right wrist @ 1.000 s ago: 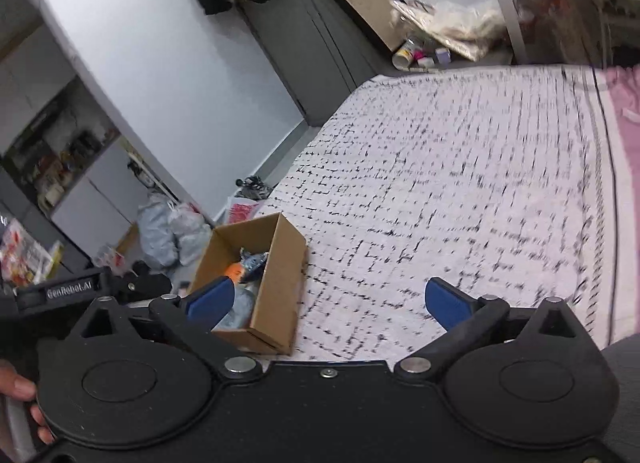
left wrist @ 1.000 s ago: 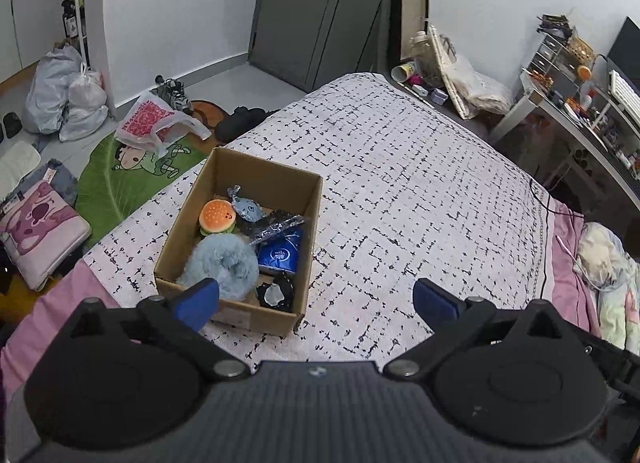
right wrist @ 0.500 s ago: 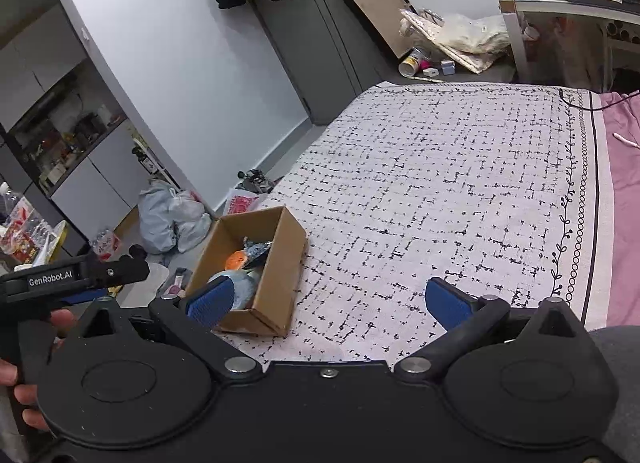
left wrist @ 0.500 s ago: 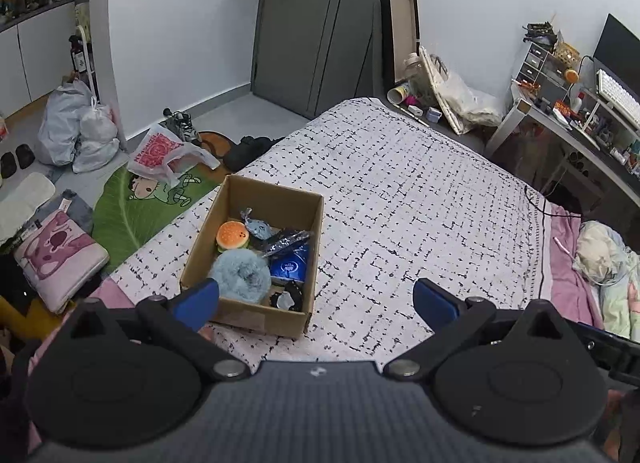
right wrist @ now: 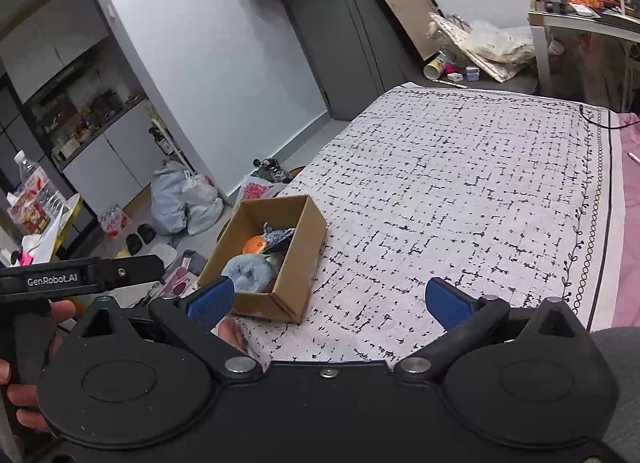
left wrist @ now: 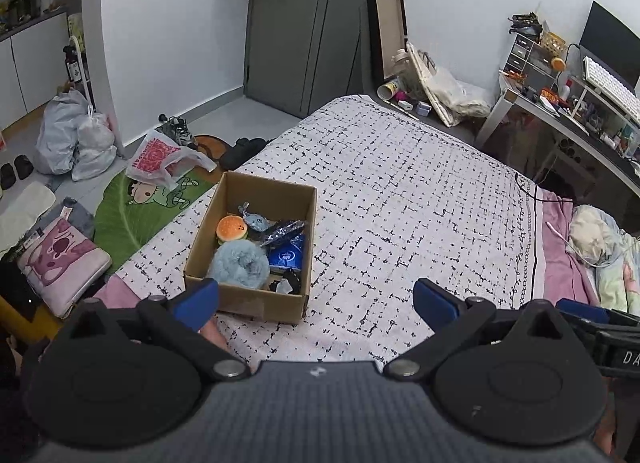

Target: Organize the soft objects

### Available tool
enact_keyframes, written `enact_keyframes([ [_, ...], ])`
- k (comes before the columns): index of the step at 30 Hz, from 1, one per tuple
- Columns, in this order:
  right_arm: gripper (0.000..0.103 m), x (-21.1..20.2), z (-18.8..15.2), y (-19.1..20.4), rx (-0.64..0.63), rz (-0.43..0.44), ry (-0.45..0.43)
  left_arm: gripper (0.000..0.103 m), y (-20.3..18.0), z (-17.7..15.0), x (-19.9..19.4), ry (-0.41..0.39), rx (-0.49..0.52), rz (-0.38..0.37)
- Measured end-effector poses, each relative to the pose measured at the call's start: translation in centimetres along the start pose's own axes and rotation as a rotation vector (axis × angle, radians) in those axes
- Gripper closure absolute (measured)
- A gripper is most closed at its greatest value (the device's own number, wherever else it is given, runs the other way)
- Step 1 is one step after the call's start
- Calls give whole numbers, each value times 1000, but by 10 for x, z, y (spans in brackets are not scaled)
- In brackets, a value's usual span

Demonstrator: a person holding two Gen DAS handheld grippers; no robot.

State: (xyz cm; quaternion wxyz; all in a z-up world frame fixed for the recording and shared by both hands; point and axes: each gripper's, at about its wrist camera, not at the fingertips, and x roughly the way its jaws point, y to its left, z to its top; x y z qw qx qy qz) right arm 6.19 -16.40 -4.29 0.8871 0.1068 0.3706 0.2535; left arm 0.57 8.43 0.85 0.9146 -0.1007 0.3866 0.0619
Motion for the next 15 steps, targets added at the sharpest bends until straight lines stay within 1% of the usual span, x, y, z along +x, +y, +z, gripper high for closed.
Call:
enact_keyframes([
  [6,0,2,-3,5,-19,5,7,1,3,-6,4,18,-9,-3],
  [15,0,2,-4,8,-24,1,14,1,7,-8,5,20,-2,18],
])
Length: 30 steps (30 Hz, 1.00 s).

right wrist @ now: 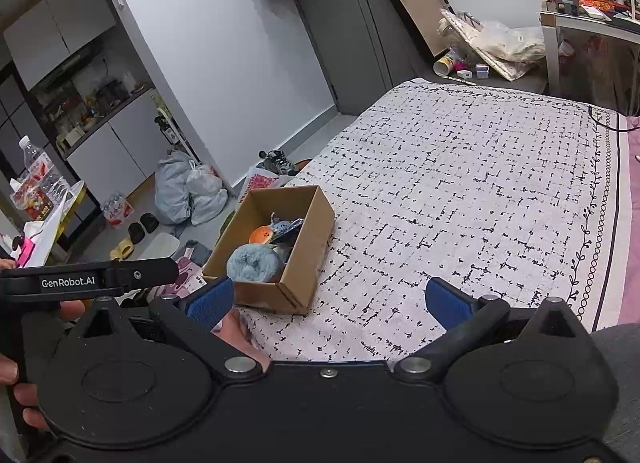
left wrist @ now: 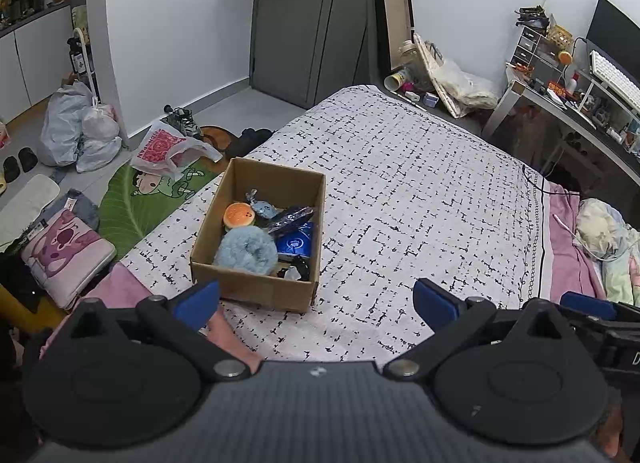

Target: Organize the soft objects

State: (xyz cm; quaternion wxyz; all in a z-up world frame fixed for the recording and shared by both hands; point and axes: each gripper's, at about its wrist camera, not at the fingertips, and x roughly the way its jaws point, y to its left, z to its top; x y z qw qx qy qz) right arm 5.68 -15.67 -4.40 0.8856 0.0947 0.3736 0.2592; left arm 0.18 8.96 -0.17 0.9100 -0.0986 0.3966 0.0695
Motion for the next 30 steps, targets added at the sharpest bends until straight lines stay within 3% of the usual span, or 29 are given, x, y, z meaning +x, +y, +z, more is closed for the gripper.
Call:
enact_keyframes([
  [30,0,0,-1,3,-2,-7,0,1,2,-5,3,2,20,18],
])
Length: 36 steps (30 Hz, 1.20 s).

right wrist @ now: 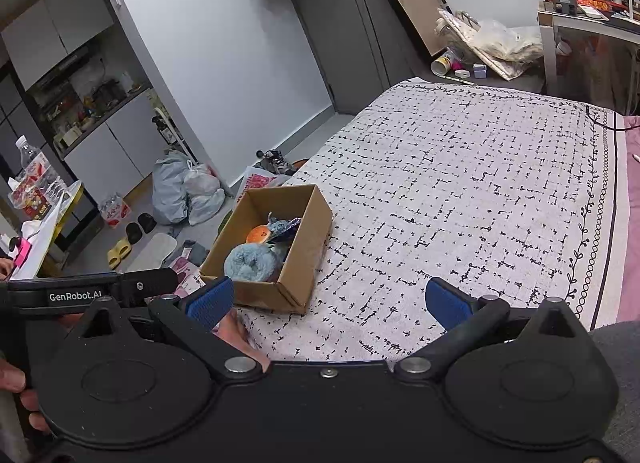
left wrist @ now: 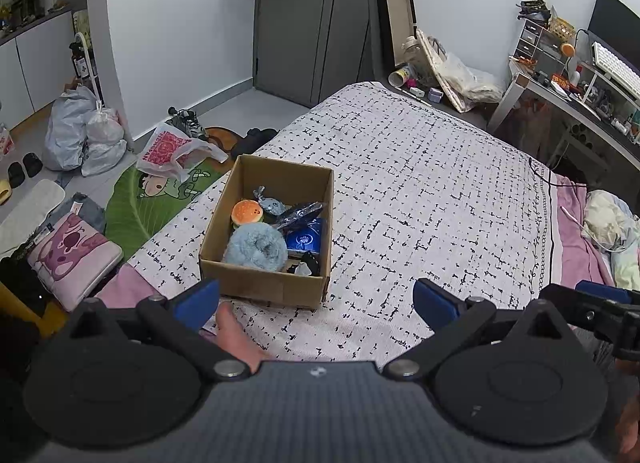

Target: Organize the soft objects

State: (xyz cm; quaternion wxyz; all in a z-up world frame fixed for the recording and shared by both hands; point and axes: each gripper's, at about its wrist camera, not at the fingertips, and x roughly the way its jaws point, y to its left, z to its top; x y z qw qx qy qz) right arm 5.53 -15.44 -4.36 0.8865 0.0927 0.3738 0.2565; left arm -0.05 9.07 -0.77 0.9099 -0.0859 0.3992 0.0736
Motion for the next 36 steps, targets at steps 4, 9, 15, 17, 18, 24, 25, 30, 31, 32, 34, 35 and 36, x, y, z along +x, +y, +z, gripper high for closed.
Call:
enact_keyframes([
  [4,0,0,0,2,-5,0,-2,1,0,-1,0,0,3,2],
  [9,0,-1,0,2,-6,-3,-2,1,1,-2,0,0,3,1],
  [15,0,-1,-2,6,-16,-10,1,1,3,-6,-1,2,-2,-3],
  [17,0,0,-2,7,-16,-10,1,1,4,-6,-1,3,0,-3],
  [18,0,0,-2,7,-14,-9,2,1,4,-7,-1,4,3,-1],
  [24,0,0,0,2,5,-2,1,1,0,-6,0,7,24,8],
  [25,0,-1,-1,1,5,-1,-1,1,0,-5,0,5,28,8],
  [30,0,2,-3,0,1,-2,4,1,-3,-5,2,2,31,3],
  [31,0,2,-3,1,2,-3,6,1,-4,-5,3,3,35,6],
  [32,0,3,-3,0,4,-3,9,1,-4,-5,4,4,37,10],
  [34,0,4,-3,-1,11,-2,10,1,-5,-5,6,8,41,10],
  [35,0,5,-3,-3,13,-2,9,1,-6,-5,7,10,43,10],
  [36,0,6,-3,-4,17,-3,8,1,-6,-5,8,12,44,10],
])
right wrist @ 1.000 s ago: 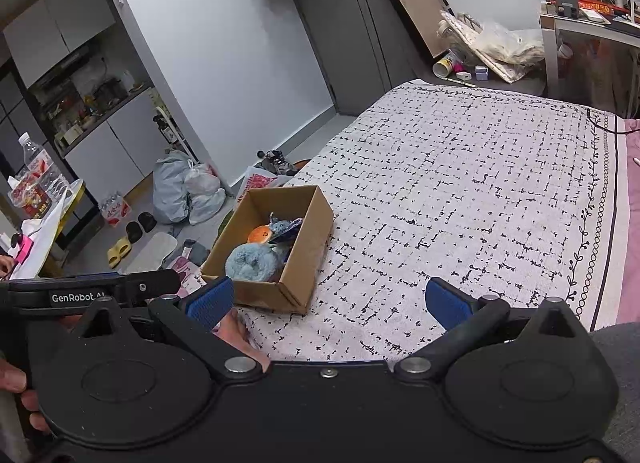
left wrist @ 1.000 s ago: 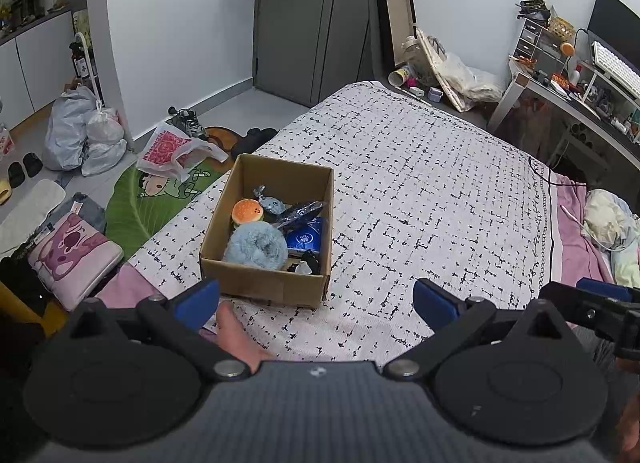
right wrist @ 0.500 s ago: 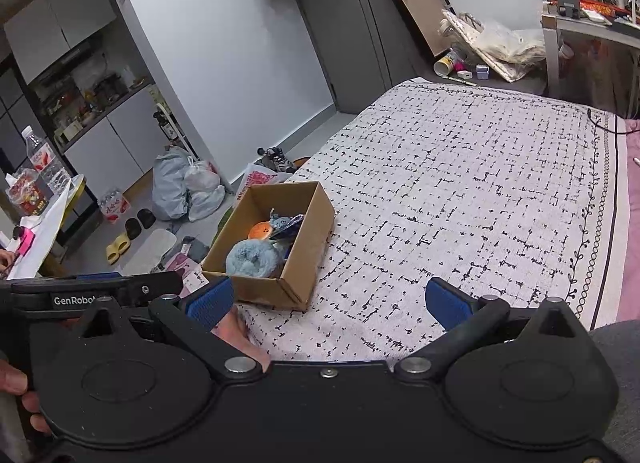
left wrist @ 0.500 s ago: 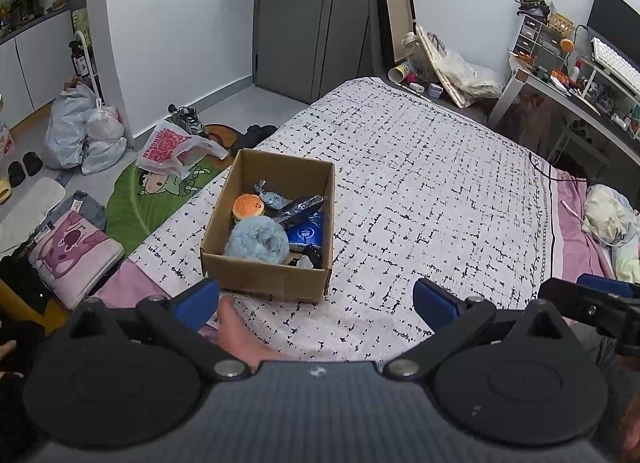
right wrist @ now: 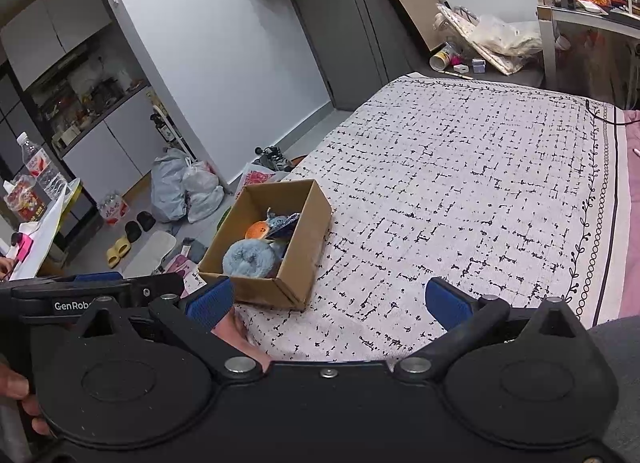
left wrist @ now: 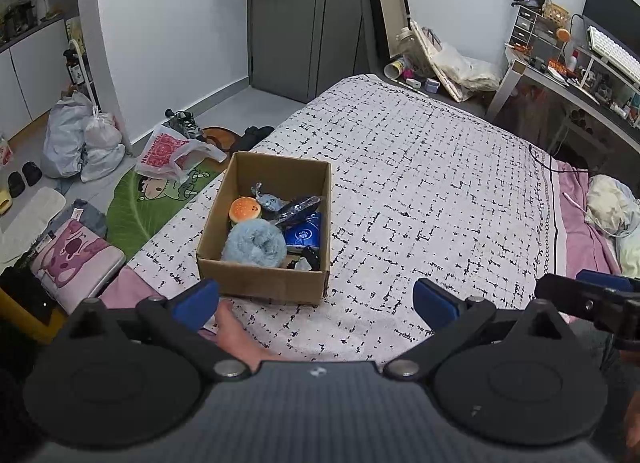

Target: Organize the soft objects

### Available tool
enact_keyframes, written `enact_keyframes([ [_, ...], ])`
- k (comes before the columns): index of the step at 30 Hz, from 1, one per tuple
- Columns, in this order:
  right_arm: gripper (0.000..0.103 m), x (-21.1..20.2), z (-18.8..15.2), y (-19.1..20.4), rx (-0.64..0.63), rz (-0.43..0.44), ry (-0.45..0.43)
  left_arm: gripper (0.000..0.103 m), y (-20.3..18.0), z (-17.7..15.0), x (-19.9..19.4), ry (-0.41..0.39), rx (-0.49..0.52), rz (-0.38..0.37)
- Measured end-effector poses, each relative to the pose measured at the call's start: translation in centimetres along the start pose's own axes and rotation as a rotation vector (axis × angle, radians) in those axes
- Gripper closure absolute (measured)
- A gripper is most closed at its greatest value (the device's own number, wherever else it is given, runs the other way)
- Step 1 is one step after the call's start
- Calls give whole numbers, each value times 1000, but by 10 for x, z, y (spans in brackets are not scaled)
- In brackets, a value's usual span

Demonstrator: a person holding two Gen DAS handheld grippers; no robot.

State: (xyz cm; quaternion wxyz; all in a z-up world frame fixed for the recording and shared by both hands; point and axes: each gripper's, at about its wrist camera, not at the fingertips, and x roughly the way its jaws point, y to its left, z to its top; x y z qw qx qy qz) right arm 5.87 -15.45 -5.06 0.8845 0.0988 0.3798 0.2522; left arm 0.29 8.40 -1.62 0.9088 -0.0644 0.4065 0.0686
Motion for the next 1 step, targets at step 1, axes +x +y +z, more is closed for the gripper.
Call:
enact_keyframes([
  [1,0,1,0,-1,5,-3,-1,1,0,0,1,2,1,-1],
])
